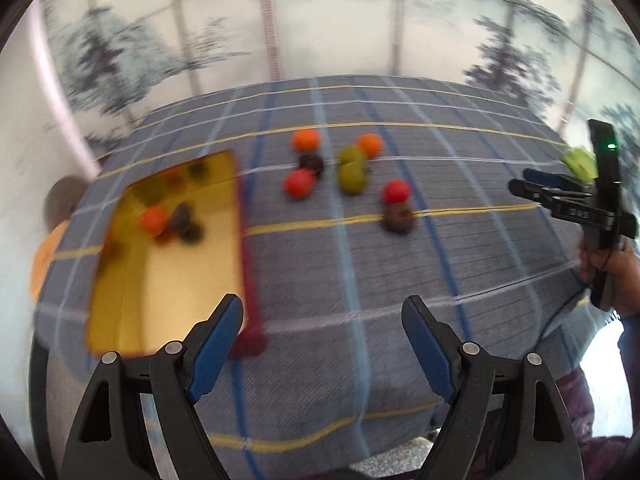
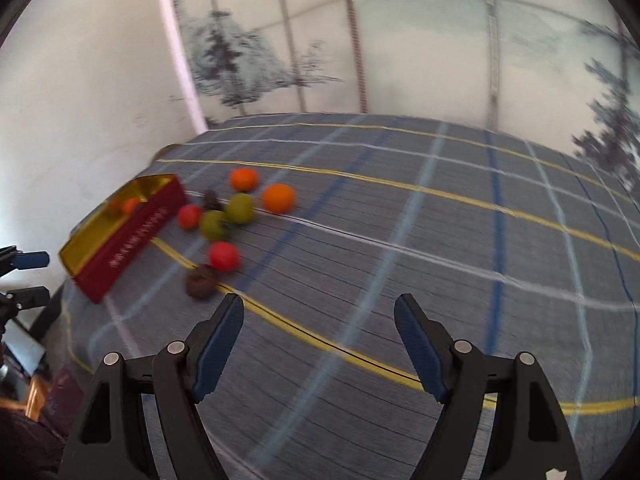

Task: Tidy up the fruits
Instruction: 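Grasp the dark brown dried fruit with the left gripper, then carry the dark brown fruit over the tin and release it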

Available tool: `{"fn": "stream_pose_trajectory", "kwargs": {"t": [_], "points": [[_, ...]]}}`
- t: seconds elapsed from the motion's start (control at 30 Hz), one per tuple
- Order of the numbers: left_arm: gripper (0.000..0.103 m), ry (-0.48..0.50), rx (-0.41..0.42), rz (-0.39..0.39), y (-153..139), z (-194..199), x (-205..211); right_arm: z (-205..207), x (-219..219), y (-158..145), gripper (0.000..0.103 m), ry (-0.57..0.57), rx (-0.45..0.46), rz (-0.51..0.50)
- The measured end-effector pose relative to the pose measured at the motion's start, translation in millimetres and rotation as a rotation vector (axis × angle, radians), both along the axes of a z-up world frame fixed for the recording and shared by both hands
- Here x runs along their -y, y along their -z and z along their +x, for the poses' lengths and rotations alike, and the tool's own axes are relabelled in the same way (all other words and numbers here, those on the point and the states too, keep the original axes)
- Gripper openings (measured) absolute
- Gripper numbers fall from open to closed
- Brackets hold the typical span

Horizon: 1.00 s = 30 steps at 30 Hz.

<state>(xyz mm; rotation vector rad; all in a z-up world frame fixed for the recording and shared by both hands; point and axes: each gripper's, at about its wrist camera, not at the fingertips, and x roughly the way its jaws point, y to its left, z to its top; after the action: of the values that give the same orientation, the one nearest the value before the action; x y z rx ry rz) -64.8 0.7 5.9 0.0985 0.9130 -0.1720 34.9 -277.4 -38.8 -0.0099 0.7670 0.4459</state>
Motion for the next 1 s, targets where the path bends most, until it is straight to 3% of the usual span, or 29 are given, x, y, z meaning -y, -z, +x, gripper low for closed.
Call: {"fn": "stream_pose_trajectory", "kwargs": {"t": [0.13, 0.27, 0.33, 0.47, 0.57, 0.63, 0.77, 0.87, 0.93, 1.0], "points": [[0.081, 0.102, -0.019, -0.069, 3.7, 29.0, 22.8, 3.3, 32.2, 16.4, 0.075, 0.045, -0.019, 0.067], [0.081, 0.188, 0.001, -0.061, 11.2, 59.7, 51.1, 1.0, 38.3, 19.3, 0.075, 0.040, -0.023, 0.098], [0.081, 0.230, -0.036, -0.046, 22.6, 78.8, 64.6, -0.2, 39.3, 17.5, 0.077, 0.023, -0.007, 0.107], [0.078, 0.224, -0.083, -0.054, 41.1, 102.5, 68.9, -1.7, 42.4, 17.6, 0.078, 0.009, -0.004, 0.135], [0.069, 0.205, -0.079, 0.008, 48.8, 112.3, 69.9, -3.5, 43.3, 16.7, 0.078, -0.002, 0.006, 0.153], [0.054, 0.213, -0.110, -0.003, 55.4, 119.4, 70.9, -4.7, 42.7, 16.5, 0.078, -0.009, 0.009, 0.160], [0.050, 0.222, -0.162, -0.016, 69.1, 127.9, 70.6, -6.3, 42.4, 15.8, 0.078, -0.020, 0.015, 0.169], [0.046, 0.239, -0.155, -0.018, 75.0, 129.8, 74.1, -6.5, 43.6, 15.1, 0.079, -0.019, 0.016, 0.180], [0.037, 0.239, -0.139, -0.004, 75.6, 128.1, 75.6, -6.2, 43.3, 15.5, 0.079, -0.016, 0.016, 0.179], [0.037, 0.219, -0.159, -0.008, 74.1, 126.7, 76.0, -5.3, 41.4, 16.3, 0.080, -0.013, 0.013, 0.169]]}}
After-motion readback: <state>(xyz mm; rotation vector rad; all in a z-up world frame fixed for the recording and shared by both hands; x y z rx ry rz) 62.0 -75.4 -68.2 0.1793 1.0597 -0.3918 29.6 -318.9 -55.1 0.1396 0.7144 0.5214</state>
